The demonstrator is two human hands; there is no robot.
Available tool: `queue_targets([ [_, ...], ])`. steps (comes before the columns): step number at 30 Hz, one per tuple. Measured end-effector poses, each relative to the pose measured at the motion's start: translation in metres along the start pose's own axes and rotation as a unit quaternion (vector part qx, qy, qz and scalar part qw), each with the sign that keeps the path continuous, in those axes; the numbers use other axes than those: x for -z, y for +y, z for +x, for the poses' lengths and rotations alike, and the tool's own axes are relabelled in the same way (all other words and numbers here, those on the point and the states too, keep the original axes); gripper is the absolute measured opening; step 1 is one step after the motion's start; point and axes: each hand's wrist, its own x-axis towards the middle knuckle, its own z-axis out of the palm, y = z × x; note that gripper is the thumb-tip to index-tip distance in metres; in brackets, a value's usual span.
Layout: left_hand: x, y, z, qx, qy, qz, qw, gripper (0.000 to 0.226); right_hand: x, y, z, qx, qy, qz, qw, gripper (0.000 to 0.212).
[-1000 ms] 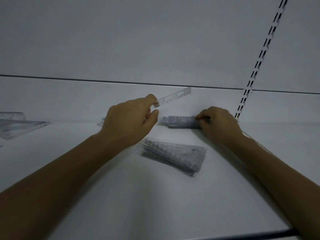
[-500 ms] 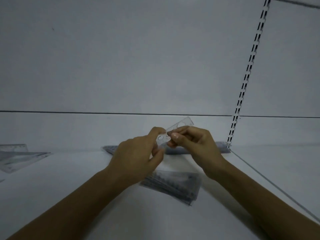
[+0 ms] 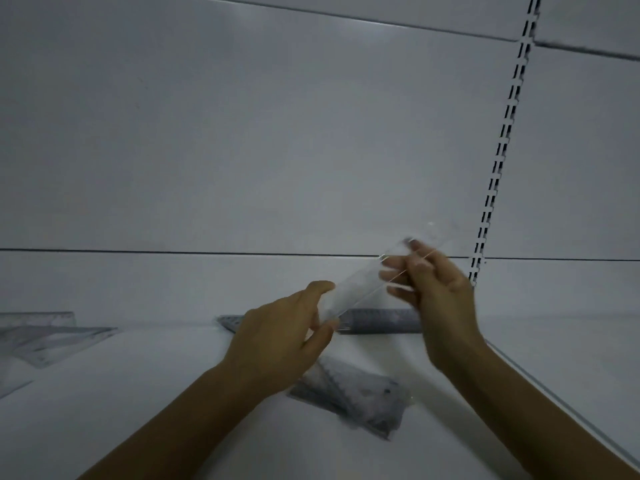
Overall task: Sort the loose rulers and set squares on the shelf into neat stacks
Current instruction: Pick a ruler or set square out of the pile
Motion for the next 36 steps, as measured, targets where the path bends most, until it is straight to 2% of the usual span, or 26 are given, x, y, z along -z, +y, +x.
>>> queue_targets([
  [3,-0.006,-0.012,0.001,-0.022,0.018,0.027,0.999,0.030,0.016,-0.013,0.008,0.041,0.091,0.015,0.995,0.024],
  [8,-0.011,-0.009,0.000,-0.041,0.002,0.010,0.999,0.041,0.010,-0.011,-0.002,0.010,0.038,0.003,0.999,0.020],
  [11,-0.009,-0.003,-0.001,-0.034,-0.034,-0.044,0.998,0.037,0.006,-0.013,0.001,0.007,0.074,0.047,0.996,0.018],
  [13,-0.010,0.005,-0.002,-0.025,-0.039,-0.093,0.995,0.044,0.008,-0.014,0.003,-0.007,0.097,0.070,0.993,0.021],
  [15,-0.012,0.006,-0.002,-0.032,-0.032,-0.105,0.993,0.048,0.011,-0.011,0.003,-0.022,0.086,0.071,0.993,0.026],
  [19,-0.010,0.002,0.001,-0.028,-0.019,-0.040,0.999,0.046,0.008,-0.006,-0.001,-0.031,0.026,0.049,0.998,0.027],
  [22,-0.004,0.008,-0.003,-0.040,-0.026,-0.075,0.996,0.040,0.004,-0.006,0.001,-0.019,0.039,0.051,0.998,0.027],
  [25,0.000,0.018,-0.005,-0.038,-0.066,-0.069,0.995,0.053,0.009,-0.006,0.004,-0.030,0.072,0.060,0.995,0.032],
  [27,0.001,0.022,-0.003,-0.055,-0.088,-0.058,0.993,0.067,0.013,-0.004,0.004,-0.049,0.074,0.057,0.994,0.033],
  [30,0.003,0.025,-0.003,-0.050,-0.106,-0.064,0.991,0.072,0.016,-0.001,0.004,-0.067,0.059,0.062,0.994,0.034],
  [34,0.001,0.017,-0.003,-0.052,-0.034,-0.076,0.995,0.064,0.009,-0.001,-0.003,-0.057,-0.056,0.027,0.996,0.026],
  [36,0.001,0.011,-0.003,-0.028,0.003,-0.065,0.997,0.059,0.005,-0.001,-0.003,0.003,-0.046,-0.027,0.999,0.022],
])
